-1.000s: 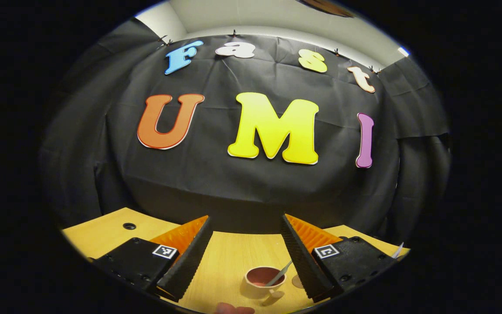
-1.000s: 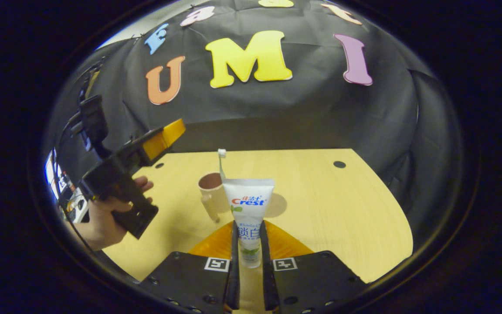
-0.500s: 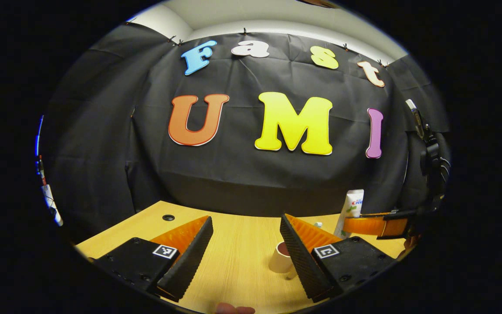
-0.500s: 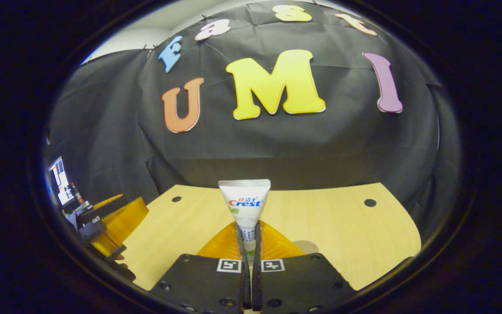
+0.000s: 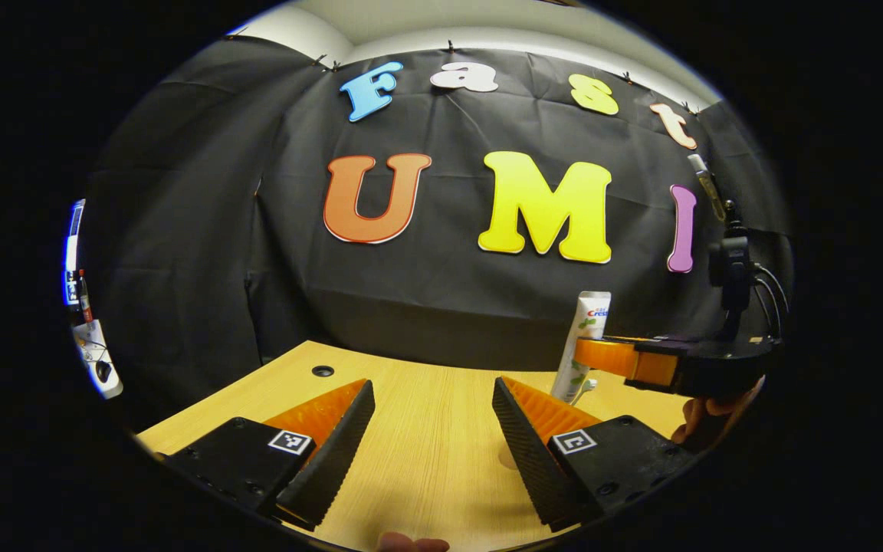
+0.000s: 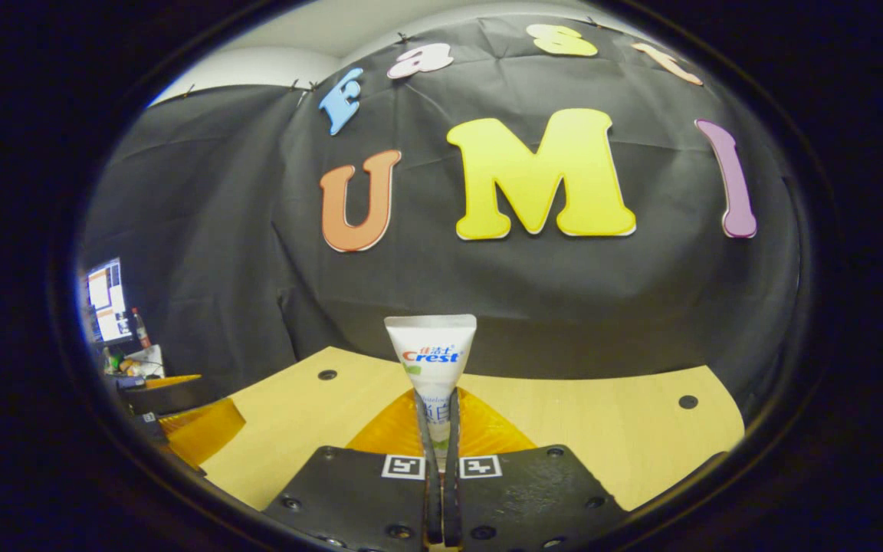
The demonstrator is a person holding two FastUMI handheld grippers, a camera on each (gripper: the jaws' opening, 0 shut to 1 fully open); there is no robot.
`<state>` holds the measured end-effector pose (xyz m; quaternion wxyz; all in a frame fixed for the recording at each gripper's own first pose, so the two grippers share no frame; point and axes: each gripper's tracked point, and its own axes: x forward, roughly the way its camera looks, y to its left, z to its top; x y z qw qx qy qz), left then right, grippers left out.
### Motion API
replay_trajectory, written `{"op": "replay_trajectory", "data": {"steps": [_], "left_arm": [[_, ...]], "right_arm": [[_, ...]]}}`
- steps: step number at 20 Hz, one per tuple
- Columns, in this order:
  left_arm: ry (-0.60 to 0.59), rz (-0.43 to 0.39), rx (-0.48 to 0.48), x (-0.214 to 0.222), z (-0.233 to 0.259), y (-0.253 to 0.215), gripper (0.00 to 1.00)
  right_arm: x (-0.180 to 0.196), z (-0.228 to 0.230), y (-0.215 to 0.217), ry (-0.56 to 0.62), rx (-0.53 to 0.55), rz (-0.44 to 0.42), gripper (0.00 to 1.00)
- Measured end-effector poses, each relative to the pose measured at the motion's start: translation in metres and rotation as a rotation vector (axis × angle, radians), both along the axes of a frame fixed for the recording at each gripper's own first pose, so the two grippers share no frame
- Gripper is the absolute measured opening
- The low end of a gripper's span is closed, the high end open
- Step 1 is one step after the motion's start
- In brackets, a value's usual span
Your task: Put the toothbrush and toothpaste on the desktop into the cup, then pick up the cup and place it on the coaster on the desktop.
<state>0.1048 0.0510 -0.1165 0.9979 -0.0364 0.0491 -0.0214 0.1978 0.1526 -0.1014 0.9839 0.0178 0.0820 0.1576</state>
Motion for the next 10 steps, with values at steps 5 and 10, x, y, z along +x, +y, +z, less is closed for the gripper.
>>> {"op": "replay_trajectory", "data": {"steps": [5, 10], "left_arm": [[0.022, 0.003, 0.009, 0.0, -0.005, 0.007, 0.98], [0.039, -0.001, 0.011, 0.0, -0.011, 0.006, 0.98]], "right_arm": [[0.014, -0.028, 0.0, 0.043, -0.001, -0.029, 0.07], [0.013, -0.048, 0.002, 0.09, 0.011, -0.032, 0.2]]}}
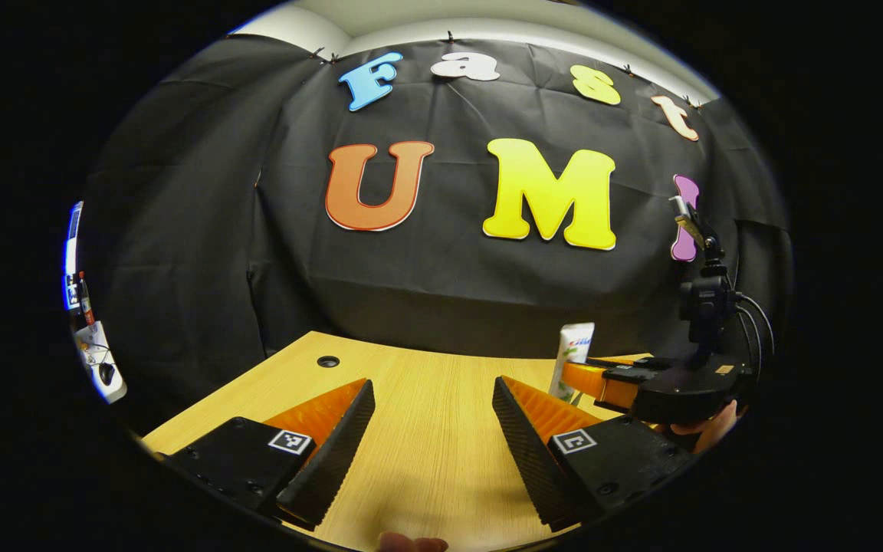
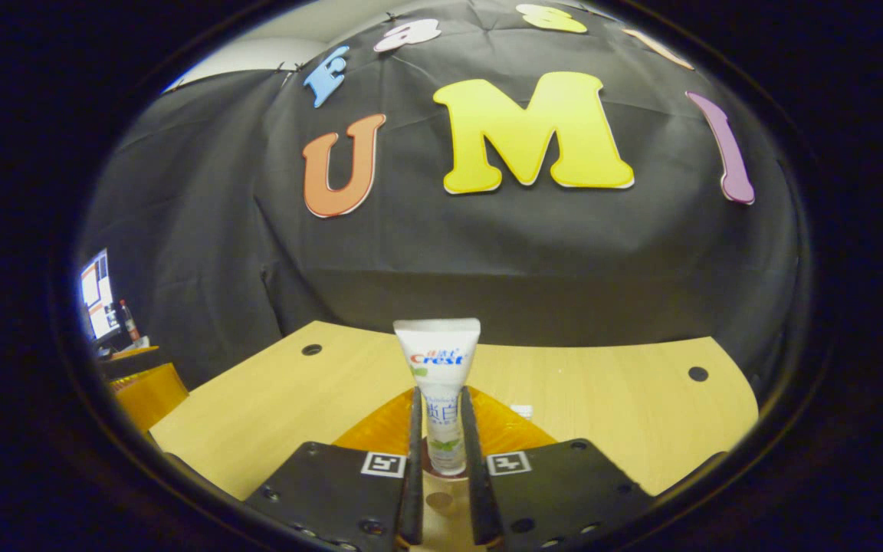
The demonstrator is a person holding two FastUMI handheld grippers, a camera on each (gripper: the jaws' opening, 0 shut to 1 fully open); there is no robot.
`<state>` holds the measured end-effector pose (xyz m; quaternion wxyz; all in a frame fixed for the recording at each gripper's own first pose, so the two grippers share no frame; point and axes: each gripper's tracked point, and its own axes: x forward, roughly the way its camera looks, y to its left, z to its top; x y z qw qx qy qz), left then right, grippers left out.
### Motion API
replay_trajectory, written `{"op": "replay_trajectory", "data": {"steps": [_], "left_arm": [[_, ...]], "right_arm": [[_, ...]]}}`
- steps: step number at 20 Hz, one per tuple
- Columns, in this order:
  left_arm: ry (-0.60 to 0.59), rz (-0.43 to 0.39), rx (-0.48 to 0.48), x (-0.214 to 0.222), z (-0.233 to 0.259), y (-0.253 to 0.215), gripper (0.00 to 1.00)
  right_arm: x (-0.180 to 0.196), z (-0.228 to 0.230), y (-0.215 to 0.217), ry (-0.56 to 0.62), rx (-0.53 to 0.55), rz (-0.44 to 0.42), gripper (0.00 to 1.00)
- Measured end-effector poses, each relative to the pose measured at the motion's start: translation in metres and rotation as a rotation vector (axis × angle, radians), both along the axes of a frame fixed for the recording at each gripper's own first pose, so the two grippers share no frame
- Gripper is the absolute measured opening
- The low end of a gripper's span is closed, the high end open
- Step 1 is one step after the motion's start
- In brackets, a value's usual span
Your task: Put the toothbrush and toothpaste on the desktop into the cup, then pick up the cup and place it on the coaster on the desktop.
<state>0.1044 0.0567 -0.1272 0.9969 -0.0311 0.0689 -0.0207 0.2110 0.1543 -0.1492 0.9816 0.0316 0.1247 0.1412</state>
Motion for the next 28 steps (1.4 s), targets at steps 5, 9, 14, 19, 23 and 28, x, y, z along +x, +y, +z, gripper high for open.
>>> {"op": "replay_trajectory", "data": {"steps": [5, 9, 14, 19, 23, 28], "left_arm": [[0.016, -0.012, -0.013, -0.001, -0.003, -0.006, 0.98], [0.053, -0.024, -0.033, -0.003, -0.005, -0.025, 0.98], [0.095, -0.106, -0.005, 0.0, -0.002, -0.068, 0.98], [0.28, -0.171, 0.013, 0.02, -0.025, -0.113, 0.98], [0.55, -0.219, 0.014, 0.025, -0.073, -0.143, 0.99], [0.775, -0.243, 0.028, 0.014, -0.115, -0.165, 0.99]], "right_arm": [[-0.021, 0.017, -0.008, -0.024, -0.005, -0.027, 0.54], [-0.056, 0.038, -0.036, -0.028, -0.045, -0.075, 0.87], [-0.098, 0.062, -0.096, -0.031, -0.091, -0.156, 0.94], [-0.125, 0.069, -0.161, 0.036, -0.113, -0.242, 0.94], [-0.137, 0.079, -0.195, 0.076, -0.138, -0.248, 0.94], [-0.148, 0.082, -0.214, 0.089, -0.139, -0.25, 0.94]]}}
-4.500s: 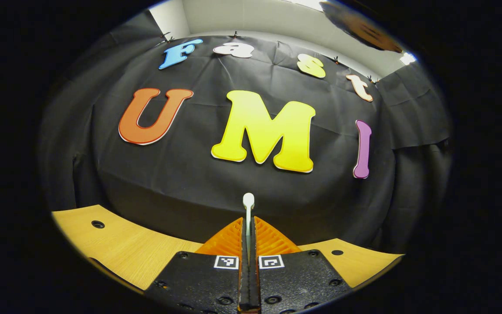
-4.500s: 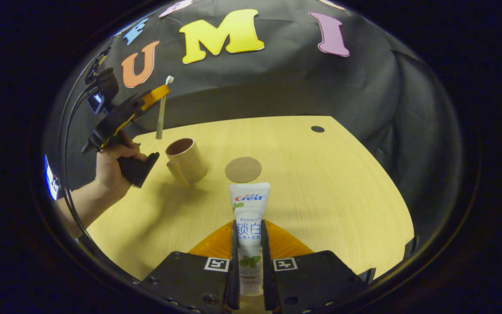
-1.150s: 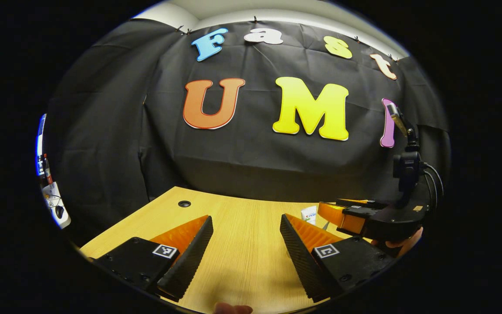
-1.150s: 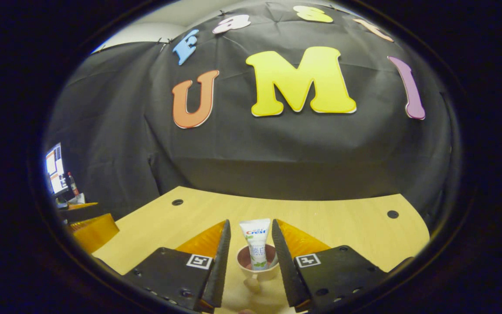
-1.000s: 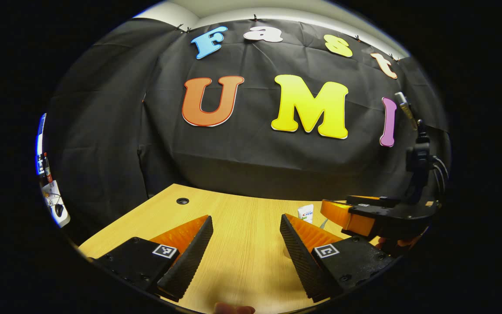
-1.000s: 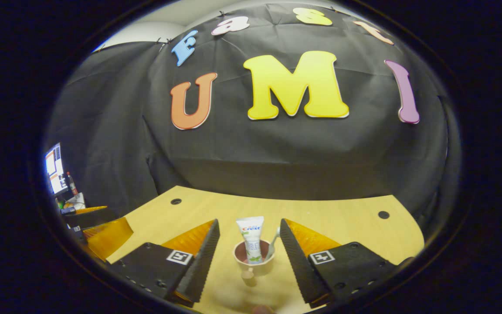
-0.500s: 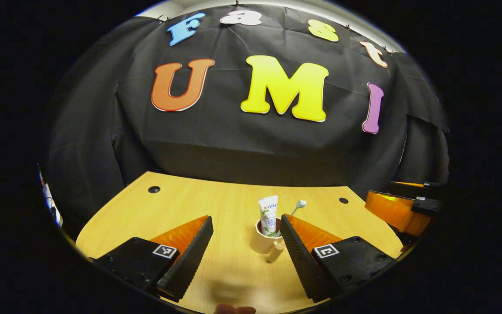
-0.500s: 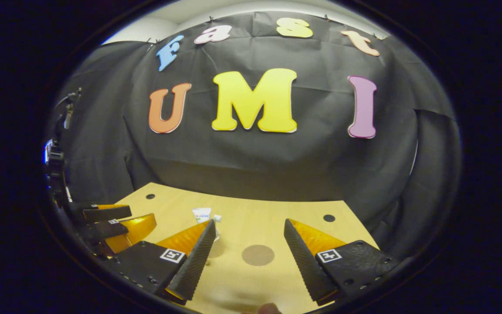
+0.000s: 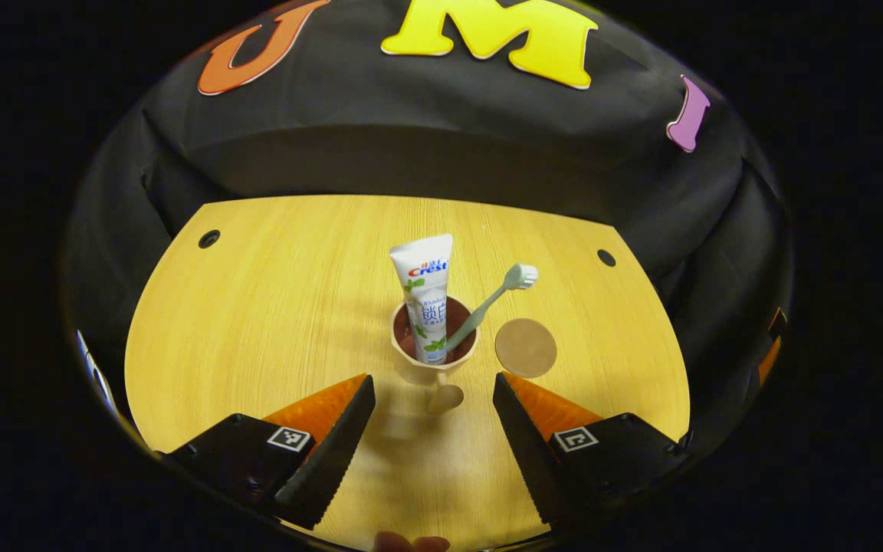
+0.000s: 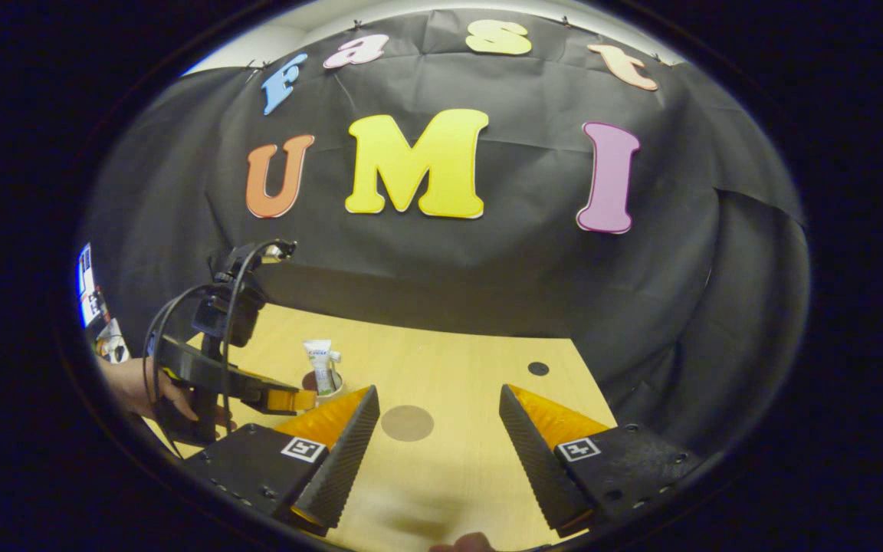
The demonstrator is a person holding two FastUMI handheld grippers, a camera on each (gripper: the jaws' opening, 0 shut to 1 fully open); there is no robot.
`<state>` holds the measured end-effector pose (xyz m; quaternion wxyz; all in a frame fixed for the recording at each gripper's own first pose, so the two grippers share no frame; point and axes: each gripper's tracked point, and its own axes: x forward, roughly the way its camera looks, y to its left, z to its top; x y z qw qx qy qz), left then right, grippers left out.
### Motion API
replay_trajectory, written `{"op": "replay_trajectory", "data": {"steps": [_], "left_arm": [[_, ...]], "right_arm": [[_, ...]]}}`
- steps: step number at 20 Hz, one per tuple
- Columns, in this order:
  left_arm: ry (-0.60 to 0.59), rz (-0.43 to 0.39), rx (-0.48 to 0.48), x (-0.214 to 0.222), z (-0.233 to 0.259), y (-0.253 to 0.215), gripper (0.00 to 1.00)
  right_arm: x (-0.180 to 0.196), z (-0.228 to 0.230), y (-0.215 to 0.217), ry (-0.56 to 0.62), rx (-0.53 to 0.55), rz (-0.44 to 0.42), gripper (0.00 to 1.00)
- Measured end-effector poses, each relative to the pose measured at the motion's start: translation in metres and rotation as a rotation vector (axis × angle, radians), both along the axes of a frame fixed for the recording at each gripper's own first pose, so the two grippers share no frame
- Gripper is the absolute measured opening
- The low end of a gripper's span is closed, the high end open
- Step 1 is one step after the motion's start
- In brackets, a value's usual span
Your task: Put the toothbrush and toothpaste on the desktop into the cup, then pick up the cup and place it on the coaster on the desktop.
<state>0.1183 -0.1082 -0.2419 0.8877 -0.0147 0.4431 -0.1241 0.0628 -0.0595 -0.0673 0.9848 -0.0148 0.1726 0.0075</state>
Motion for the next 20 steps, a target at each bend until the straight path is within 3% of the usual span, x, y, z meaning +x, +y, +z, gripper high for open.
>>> {"op": "replay_trajectory", "data": {"steps": [6, 11, 13, 14, 17, 18, 19, 20], "left_arm": [[0.171, 0.012, 0.033, -0.015, -0.036, -0.008, 0.99], [0.241, 0.008, 0.069, -0.026, -0.044, -0.01, 0.95], [0.244, 0.001, 0.077, -0.012, -0.07, -0.008, 0.84], [0.254, -0.003, 0.077, -0.024, -0.047, -0.008, 0.73], [0.276, 0.001, 0.065, -0.026, -0.055, -0.016, 0.54], [0.273, 0.009, 0.074, -0.026, -0.055, -0.016, 0.4], [0.269, 0.007, 0.087, -0.026, -0.054, -0.014, 0.41], [0.262, -0.006, 0.113, -0.025, -0.055, -0.01, 0.33]], "right_arm": [[-0.002, -0.015, -0.01, 0.053, 0.037, -0.011, 0.94], [0.006, -0.019, -0.015, 0.066, 0.055, -0.025, 0.94], [0.006, -0.022, -0.013, 0.072, 0.071, -0.027, 0.94], [0.006, -0.025, -0.011, 0.073, 0.078, -0.026, 0.94], [0.006, -0.029, -0.007, 0.071, 0.091, -0.031, 0.94], [0.006, -0.033, -0.007, 0.074, 0.097, -0.037, 0.94], [0.004, -0.035, -0.007, 0.078, 0.108, -0.045, 0.94], [0.003, -0.039, -0.007, 0.084, 0.12, -0.052, 0.94]]}}
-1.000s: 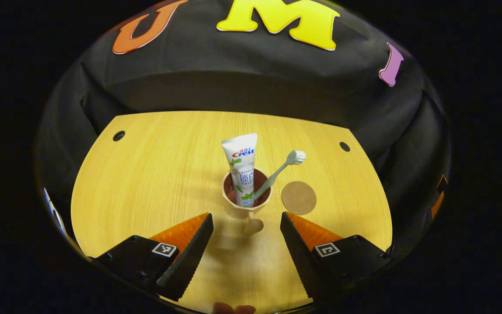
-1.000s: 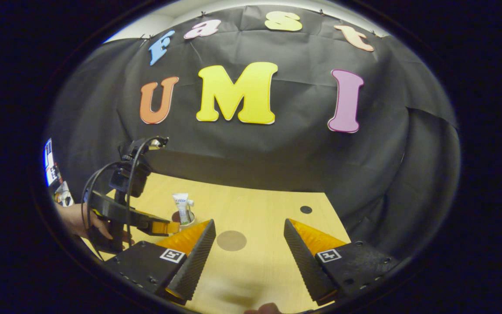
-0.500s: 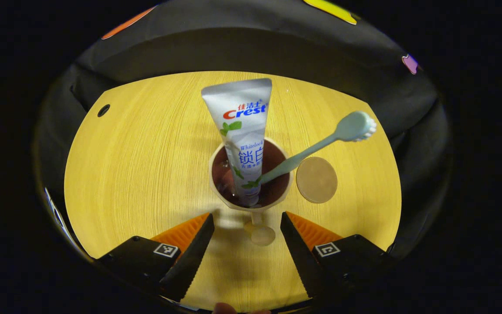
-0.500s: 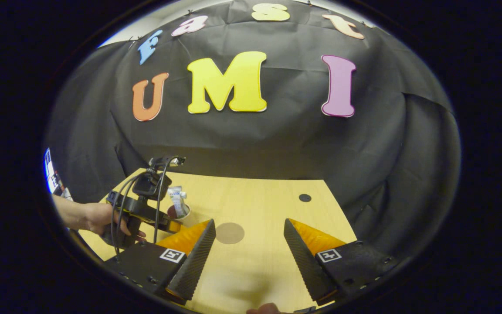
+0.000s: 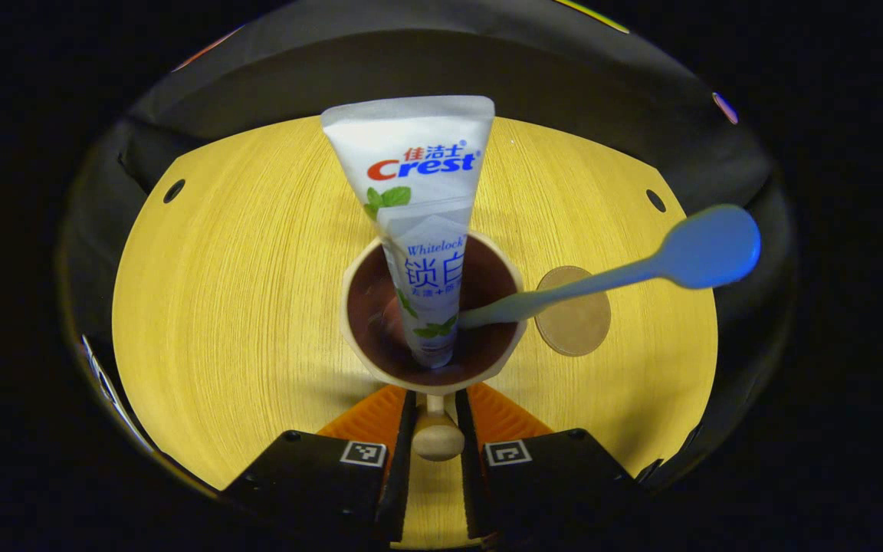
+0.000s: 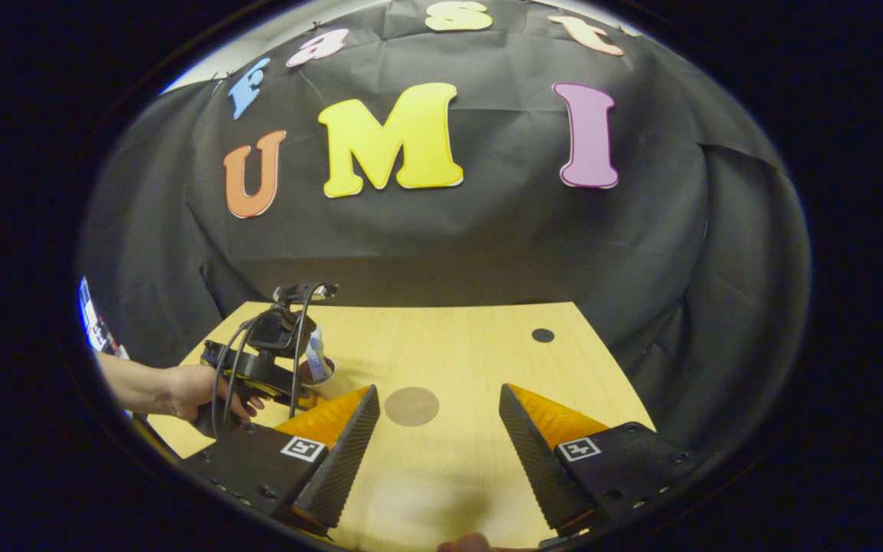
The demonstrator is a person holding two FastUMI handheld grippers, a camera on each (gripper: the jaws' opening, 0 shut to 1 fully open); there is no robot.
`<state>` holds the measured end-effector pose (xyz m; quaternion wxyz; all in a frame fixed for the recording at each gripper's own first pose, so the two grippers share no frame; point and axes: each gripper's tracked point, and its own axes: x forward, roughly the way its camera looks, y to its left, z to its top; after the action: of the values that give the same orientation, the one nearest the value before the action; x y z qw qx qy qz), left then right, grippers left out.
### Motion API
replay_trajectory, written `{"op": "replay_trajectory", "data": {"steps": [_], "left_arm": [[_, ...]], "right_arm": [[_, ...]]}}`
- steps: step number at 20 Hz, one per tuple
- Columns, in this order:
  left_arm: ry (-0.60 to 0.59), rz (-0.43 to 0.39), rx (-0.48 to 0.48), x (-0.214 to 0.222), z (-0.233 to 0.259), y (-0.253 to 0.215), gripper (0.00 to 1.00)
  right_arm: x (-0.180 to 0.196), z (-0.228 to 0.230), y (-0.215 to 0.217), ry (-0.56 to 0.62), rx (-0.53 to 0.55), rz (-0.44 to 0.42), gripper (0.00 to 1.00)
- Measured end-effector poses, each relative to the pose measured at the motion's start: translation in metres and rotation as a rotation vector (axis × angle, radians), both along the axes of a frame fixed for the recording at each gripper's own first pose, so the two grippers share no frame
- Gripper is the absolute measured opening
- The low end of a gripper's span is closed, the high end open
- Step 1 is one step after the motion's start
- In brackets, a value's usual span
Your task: Put the toothbrush and toothpaste on the desktop into the cup, then pick up the cup and place it on the coaster on the desktop.
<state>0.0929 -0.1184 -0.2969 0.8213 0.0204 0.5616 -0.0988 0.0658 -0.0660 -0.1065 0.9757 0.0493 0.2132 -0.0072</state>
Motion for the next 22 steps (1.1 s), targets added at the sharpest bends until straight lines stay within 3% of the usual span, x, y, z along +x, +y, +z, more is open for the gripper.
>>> {"op": "replay_trajectory", "data": {"steps": [9, 14, 17, 22], "left_arm": [[-0.072, 0.017, -0.044, -0.007, 0.018, -0.014, 0.22], [-0.146, -0.067, -0.043, -0.003, 0.041, -0.065, 0.22], [-0.13, -0.1, -0.042, -0.013, 0.04, -0.097, 0.22], [-0.115, -0.088, -0.007, -0.011, 0.035, -0.116, 0.22]], "right_arm": [[-0.017, -0.007, -0.015, 0.008, 0.016, -0.038, 0.94], [-0.031, -0.01, -0.042, 0.005, 0.012, -0.074, 0.94], [-0.039, -0.01, -0.068, 0.002, 0.02, -0.114, 0.94], [-0.047, -0.011, -0.094, 0.011, 0.024, -0.157, 0.93]]}}
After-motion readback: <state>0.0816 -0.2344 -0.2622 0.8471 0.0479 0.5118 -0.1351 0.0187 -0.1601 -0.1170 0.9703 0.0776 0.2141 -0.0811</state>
